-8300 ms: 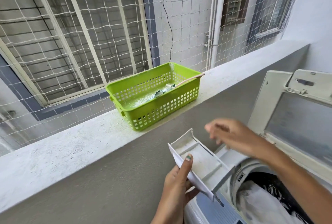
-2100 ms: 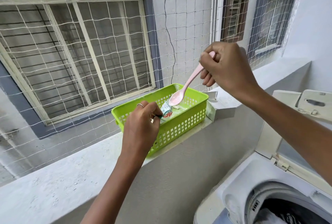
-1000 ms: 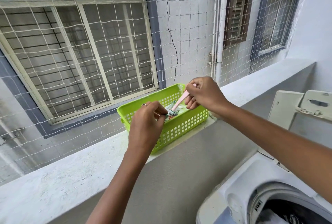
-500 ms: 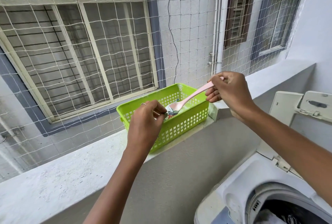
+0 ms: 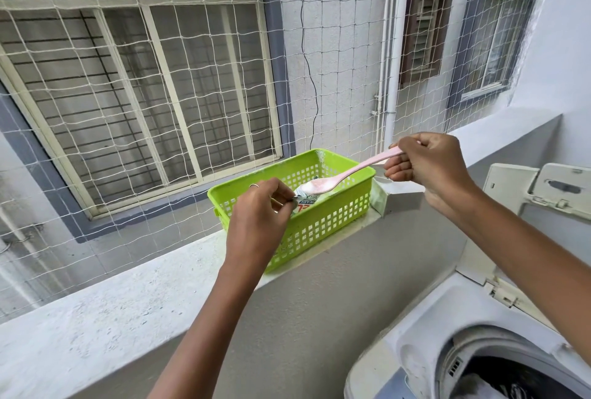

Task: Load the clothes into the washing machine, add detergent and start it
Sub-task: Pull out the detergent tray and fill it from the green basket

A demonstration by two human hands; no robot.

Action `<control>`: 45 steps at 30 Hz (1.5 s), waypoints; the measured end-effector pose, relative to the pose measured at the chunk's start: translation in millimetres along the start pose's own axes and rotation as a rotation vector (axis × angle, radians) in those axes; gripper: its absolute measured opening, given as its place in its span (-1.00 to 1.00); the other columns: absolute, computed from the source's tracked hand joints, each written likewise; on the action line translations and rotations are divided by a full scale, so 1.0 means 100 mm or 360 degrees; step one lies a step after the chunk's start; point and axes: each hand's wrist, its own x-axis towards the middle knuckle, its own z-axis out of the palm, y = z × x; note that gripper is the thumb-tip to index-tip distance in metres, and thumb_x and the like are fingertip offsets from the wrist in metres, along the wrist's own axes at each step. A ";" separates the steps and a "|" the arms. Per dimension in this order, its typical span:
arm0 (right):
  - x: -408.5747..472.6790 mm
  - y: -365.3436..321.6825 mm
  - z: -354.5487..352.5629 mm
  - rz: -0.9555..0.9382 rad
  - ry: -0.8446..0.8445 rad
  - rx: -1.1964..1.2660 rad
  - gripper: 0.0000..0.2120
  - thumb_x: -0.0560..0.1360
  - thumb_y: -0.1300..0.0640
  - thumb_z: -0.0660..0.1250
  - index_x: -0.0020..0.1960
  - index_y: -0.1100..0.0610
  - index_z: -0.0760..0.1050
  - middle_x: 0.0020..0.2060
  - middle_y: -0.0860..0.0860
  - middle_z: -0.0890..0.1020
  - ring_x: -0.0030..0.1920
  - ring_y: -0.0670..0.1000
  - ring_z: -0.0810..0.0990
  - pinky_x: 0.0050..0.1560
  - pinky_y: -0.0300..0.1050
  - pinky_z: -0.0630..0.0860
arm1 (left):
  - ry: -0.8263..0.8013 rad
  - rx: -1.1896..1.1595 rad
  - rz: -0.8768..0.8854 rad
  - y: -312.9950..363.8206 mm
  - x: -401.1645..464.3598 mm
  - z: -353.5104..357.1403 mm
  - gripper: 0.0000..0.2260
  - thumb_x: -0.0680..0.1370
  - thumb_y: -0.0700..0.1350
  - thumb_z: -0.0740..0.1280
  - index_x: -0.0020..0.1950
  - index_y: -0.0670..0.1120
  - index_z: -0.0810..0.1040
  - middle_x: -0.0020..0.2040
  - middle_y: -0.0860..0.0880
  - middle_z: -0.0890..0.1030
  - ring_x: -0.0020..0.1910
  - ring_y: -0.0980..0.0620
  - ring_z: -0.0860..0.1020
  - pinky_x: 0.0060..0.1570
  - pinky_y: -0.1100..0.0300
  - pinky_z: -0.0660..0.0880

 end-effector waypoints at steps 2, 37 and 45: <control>0.02 0.01 -0.03 0.0027 0.0024 0.0036 -0.79 0.47 0.36 0.14 -0.27 0.23 0.48 -0.61 0.04 0.57 -0.63 -0.04 0.51 -0.61 -0.31 0.44 | 0.0002 0.0000 -0.0011 0.00 0.00 0.00 -0.85 0.40 -0.21 0.48 -0.20 0.01 0.57 -0.28 0.08 0.63 -0.30 0.12 0.56 -0.18 0.07 0.54; 0.28 0.75 -0.59 -0.0841 0.0385 -0.0875 -0.84 0.61 0.17 0.17 -0.02 0.23 0.48 -0.40 0.12 0.59 -0.43 0.03 0.61 -0.31 -0.03 0.59 | 0.0040 -0.0003 0.0016 0.00 0.00 0.00 -0.82 0.39 -0.21 0.50 -0.24 0.04 0.56 -0.32 0.14 0.61 -0.29 0.19 0.59 -0.23 0.14 0.55; 0.32 0.75 -0.61 -0.0589 0.0557 -0.0640 -0.82 0.59 0.23 0.15 -0.04 0.30 0.49 -0.39 0.13 0.58 -0.49 0.05 0.58 -0.42 -0.17 0.57 | 0.0049 0.0008 0.0020 0.00 -0.01 -0.01 -0.79 0.39 -0.22 0.50 -0.25 0.06 0.54 -0.34 0.16 0.60 -0.30 0.21 0.57 -0.24 0.20 0.53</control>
